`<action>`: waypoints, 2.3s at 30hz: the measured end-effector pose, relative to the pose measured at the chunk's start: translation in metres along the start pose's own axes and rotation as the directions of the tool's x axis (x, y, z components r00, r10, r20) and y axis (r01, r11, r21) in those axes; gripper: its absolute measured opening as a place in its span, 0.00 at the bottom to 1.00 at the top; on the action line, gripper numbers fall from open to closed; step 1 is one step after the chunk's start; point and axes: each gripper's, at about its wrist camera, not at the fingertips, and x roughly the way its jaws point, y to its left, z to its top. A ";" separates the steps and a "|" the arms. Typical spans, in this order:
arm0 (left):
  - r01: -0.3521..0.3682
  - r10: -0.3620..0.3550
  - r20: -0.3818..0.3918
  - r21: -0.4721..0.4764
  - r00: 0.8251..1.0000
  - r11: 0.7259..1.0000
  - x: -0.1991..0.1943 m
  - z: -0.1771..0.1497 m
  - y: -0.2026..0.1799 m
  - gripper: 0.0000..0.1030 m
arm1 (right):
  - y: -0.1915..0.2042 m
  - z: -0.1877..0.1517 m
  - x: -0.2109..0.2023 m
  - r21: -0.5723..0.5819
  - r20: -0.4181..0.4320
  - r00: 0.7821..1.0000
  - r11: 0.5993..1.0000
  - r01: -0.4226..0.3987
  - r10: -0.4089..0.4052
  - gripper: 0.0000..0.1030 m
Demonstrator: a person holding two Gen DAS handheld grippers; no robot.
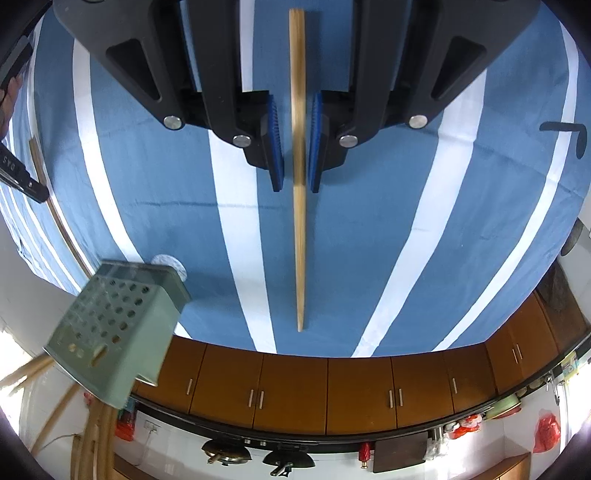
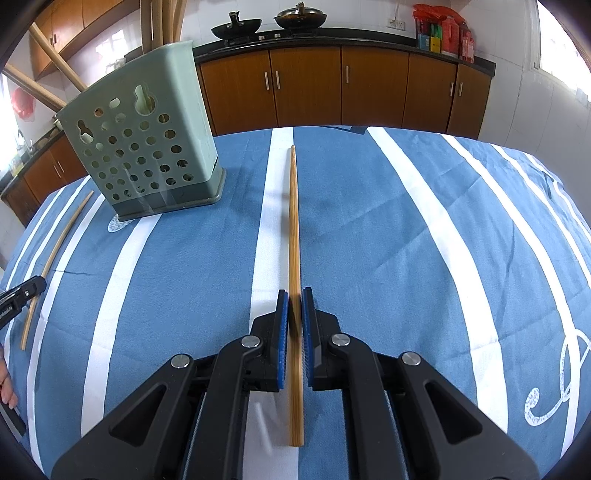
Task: Organize utensils
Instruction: 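Hold both grasped chopsticks on the table, then lift both chopsticks, tilt them upright and carry them over the holder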
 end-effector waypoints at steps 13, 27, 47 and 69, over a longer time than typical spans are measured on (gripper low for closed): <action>0.004 -0.004 -0.005 0.005 1.000 1.000 -0.010 -0.011 0.003 0.08 | -0.002 -0.003 -0.004 0.004 0.006 1.000 1.000 0.003 -0.003 0.07; 0.032 -0.033 0.252 0.009 0.967 0.999 -0.099 0.021 -0.002 0.07 | -0.006 0.018 -0.086 0.020 0.278 0.960 1.000 -0.019 0.013 0.07; 0.114 -0.138 0.353 0.088 0.925 0.990 -0.146 0.054 -0.015 0.07 | 0.000 0.047 -0.140 -0.001 0.448 0.892 0.997 -0.072 0.065 0.07; 0.327 -0.355 0.581 0.157 0.732 0.932 -0.224 0.109 -0.101 0.07 | 0.028 0.088 -0.211 -0.096 0.647 0.726 0.970 -0.224 0.232 0.07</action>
